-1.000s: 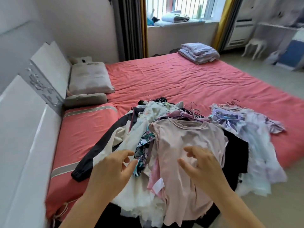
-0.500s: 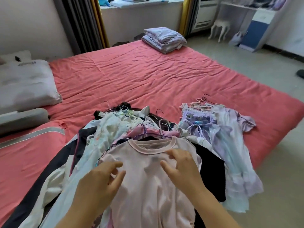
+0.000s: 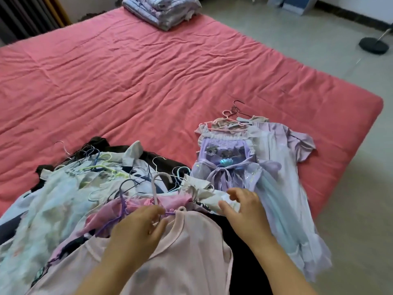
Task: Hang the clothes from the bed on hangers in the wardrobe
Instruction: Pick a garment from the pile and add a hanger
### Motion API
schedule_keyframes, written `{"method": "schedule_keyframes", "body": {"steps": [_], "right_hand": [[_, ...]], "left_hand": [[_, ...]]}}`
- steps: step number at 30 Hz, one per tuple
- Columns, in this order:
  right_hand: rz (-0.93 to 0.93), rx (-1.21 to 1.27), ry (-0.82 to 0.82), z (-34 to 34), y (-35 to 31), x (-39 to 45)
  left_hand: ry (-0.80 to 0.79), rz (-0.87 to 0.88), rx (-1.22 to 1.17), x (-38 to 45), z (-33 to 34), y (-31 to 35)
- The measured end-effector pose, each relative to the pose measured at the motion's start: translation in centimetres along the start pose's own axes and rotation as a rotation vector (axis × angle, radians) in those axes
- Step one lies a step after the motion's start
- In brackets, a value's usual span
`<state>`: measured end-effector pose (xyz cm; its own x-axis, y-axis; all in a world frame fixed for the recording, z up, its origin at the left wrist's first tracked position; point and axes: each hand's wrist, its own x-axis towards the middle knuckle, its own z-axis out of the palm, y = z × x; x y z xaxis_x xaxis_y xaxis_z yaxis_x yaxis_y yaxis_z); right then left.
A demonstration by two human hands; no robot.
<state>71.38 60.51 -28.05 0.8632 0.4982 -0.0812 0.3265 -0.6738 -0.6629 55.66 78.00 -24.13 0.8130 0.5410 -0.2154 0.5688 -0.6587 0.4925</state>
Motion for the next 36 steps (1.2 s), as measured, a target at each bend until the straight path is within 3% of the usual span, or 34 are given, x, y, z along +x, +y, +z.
{"method": "schedule_keyframes", "body": {"steps": [11,17,19,23,30,36], "right_hand": [[0.1,-0.219,0.122,2.9,12.4,15.3],[0.095,-0.35,0.164,5.9,16.8,19.6],[0.161,-0.418,0.109,6.7,17.9,20.2],[0.234,-0.396,-0.047,7.9,19.7,20.1],[0.074,-0.334,0.135,6.0,20.5,14.6],[-0.015,-0.323,0.239,3.4,21.6,9.1]], "left_hand": [[-0.133,0.074,0.044,12.2,8.9,3.1],[-0.145,0.09,0.097,17.3,13.1,3.6],[-0.142,0.091,0.088,18.7,14.2,3.6],[-0.116,0.09,0.106,20.4,15.6,3.6],[-0.138,0.136,0.101,20.9,16.9,5.0],[-0.045,0.329,0.036,21.6,18.9,7.7]]}}
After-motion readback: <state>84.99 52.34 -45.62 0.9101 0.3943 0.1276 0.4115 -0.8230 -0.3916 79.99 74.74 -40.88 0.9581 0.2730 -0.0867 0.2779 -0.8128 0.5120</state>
